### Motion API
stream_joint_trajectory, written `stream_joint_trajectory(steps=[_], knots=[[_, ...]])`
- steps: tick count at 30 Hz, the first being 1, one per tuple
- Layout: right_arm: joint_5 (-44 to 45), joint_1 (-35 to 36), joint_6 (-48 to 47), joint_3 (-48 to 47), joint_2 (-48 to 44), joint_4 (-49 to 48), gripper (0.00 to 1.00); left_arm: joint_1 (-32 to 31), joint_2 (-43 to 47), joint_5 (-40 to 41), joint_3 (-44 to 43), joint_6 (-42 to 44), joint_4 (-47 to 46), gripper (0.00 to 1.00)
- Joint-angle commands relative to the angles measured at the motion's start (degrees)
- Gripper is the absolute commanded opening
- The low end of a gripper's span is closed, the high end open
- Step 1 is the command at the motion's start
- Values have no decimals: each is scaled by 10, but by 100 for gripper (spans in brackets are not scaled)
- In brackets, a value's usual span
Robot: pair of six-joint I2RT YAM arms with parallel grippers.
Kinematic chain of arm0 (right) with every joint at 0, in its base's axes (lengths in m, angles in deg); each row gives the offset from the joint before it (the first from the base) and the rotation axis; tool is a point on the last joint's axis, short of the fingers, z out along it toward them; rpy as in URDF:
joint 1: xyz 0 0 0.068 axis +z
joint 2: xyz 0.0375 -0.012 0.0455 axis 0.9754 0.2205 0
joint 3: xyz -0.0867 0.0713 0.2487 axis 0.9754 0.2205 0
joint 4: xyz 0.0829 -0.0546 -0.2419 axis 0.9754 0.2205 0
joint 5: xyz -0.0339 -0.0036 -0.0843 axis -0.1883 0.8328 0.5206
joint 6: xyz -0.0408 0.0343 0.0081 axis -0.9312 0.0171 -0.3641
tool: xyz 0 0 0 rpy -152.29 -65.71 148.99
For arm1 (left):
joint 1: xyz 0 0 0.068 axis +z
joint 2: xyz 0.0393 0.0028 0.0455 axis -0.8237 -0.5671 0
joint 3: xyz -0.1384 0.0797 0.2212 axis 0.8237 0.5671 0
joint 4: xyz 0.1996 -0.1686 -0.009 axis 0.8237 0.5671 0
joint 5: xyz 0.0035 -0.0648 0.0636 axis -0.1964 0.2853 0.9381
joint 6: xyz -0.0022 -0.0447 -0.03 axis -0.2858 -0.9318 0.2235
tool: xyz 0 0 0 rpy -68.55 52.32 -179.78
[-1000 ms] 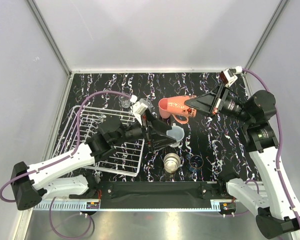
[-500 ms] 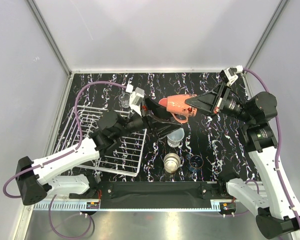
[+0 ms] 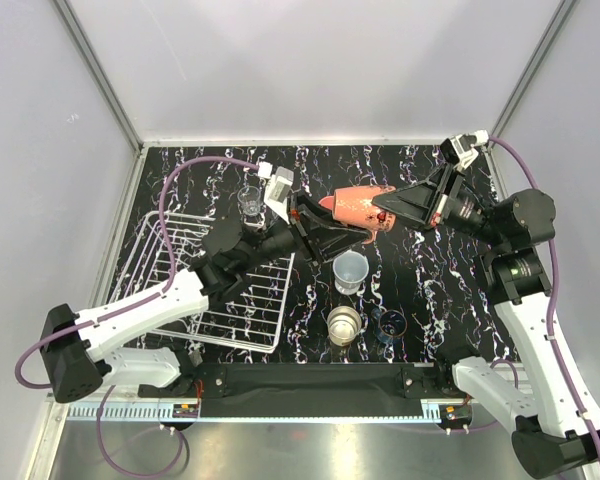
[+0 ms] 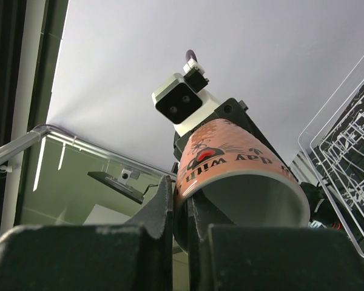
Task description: Load the cups into the dish rack
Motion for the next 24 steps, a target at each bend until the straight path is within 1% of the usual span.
stream_joint_trajectory(steps=[1,3,5,6,9,10,11,12,13,14,16,18,19,22,23,24], knots=[[-2,-2,-4,-16,-7,-39,0,-9,-4,30,-40,7,-25,29],[5,-2,-10,-17,-11,-30,0,-9,-1,44,-42,9,-15,24],[4,-2,-22,-19,-12,-18,0,-9,1,59,-42,5,-11,16],[3,-2,-26,-20,-14,-10,0,-9,3,65,-43,3,-6,0],[6,-2,-44,-20,-23,-3,0,-9,6,94,-49,-8,14,0],[7,-2,-69,-23,-25,17,0,-9,11,105,-50,-9,21,0],[10,-2,-85,-27,-28,36,3,-9,14,109,-51,-9,26,0],[17,-2,-104,-32,-33,58,17,-9,18,112,-50,-9,41,0],[21,-2,-121,-41,-35,110,21,-9,22,115,-51,-7,52,0],[22,-2,-150,-42,-38,128,22,-9,32,122,-51,-1,64,0],[27,-2,-169,-39,-40,159,30,-9,45,132,-51,7,105,0],[38,-2,-199,-40,-39,189,46,-8,71,155,-45,17,151,0],[42,-2,-219,-39,-38,214,61,-9,80,163,-43,21,166,0],[58,-2,-263,-40,-33,264,72,-9,127,204,-40,46,237,0],[64,-2,-274,-40,-33,278,73,-9,140,228,-43,58,258,0],[79,-2,-287,-44,-33,307,73,-9,164,244,-45,64,306,0]])
